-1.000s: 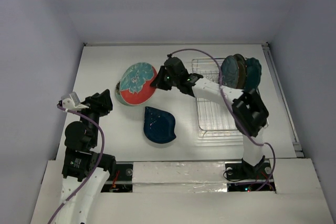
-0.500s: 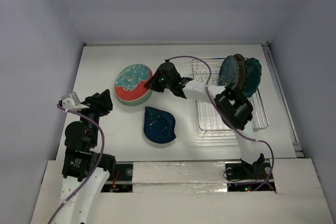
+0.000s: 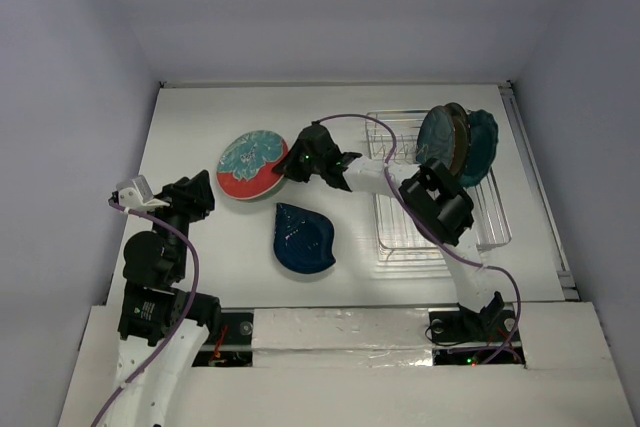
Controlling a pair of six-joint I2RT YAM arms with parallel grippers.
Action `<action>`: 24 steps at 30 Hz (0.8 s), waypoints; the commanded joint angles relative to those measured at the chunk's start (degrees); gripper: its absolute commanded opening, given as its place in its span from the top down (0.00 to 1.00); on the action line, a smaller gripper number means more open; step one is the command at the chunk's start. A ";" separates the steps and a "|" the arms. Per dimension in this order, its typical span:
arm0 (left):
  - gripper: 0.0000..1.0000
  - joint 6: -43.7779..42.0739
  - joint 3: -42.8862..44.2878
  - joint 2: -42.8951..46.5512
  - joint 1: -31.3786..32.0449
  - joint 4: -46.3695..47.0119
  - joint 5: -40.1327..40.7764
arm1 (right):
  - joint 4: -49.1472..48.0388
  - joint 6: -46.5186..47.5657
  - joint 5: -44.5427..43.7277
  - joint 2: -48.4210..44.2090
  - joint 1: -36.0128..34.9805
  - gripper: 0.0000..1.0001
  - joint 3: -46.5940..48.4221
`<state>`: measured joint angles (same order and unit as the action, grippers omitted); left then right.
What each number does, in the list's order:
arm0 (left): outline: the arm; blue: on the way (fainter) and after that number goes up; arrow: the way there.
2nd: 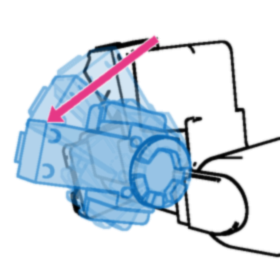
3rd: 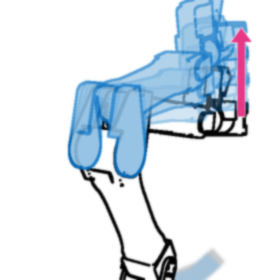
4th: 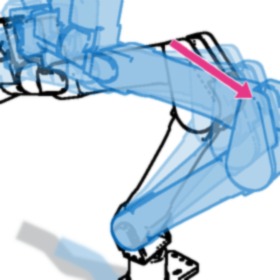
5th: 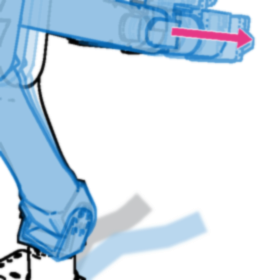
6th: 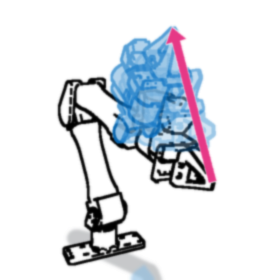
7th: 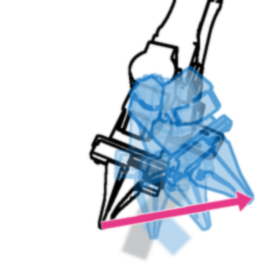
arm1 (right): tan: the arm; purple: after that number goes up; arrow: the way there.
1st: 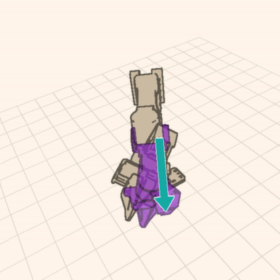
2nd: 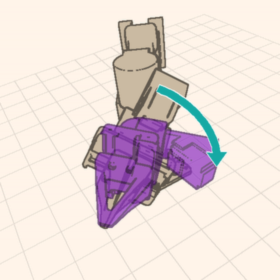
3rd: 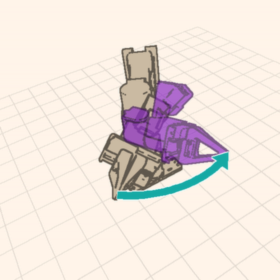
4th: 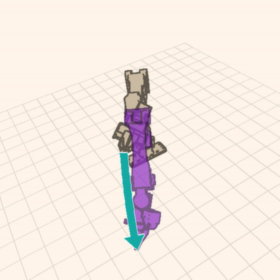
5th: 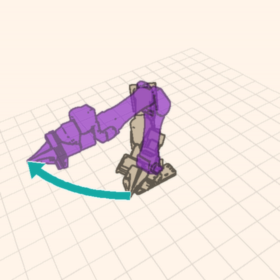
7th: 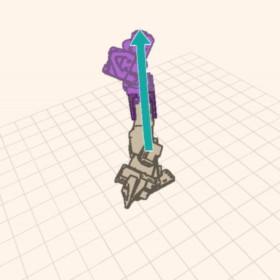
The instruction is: Unload the plates from the dish rack
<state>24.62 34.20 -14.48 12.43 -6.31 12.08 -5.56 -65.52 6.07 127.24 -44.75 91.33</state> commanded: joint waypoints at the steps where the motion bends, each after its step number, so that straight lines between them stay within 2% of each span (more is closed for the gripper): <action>1: 0.53 0.25 -0.62 0.07 0.32 2.26 -0.21 | -7.64 -1.11 2.46 -1.47 -0.60 0.75 5.35; 2: 0.53 0.16 -0.62 -0.02 0.32 2.18 -0.21 | -6.14 -0.41 2.46 -1.38 -0.60 0.61 5.87; 4: 0.53 0.08 -0.62 -0.02 0.32 2.35 -0.21 | -0.80 2.30 1.24 -1.64 -0.60 0.50 7.19; 5: 0.53 0.08 -0.62 -0.02 0.32 2.35 -0.21 | 0.63 3.28 0.62 -2.17 -0.60 0.41 7.28; 11: 0.53 0.08 -0.62 -0.02 0.32 2.44 -0.21 | 15.74 12.33 -3.34 -2.87 -1.13 0.18 11.92; 14: 0.53 0.08 -0.62 -0.02 0.32 2.44 -0.21 | 23.74 16.81 -5.71 -2.26 -1.13 0.10 15.01; 17: 0.53 -0.01 -0.53 0.15 0.32 2.35 -0.21 | 29.81 20.33 -8.59 -1.30 -1.13 0.07 16.86; 22: 0.53 0.08 -0.53 0.42 0.32 2.26 -0.21 | 33.33 23.41 -11.16 -0.77 -1.13 0.07 16.42; 24: 0.53 0.08 -0.53 0.51 0.32 2.26 -0.21 | 34.04 23.94 -11.69 -0.24 -1.13 0.13 16.95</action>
<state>24.62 34.20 -14.48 12.43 -6.31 12.08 25.50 -45.01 -2.66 127.28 -45.47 105.32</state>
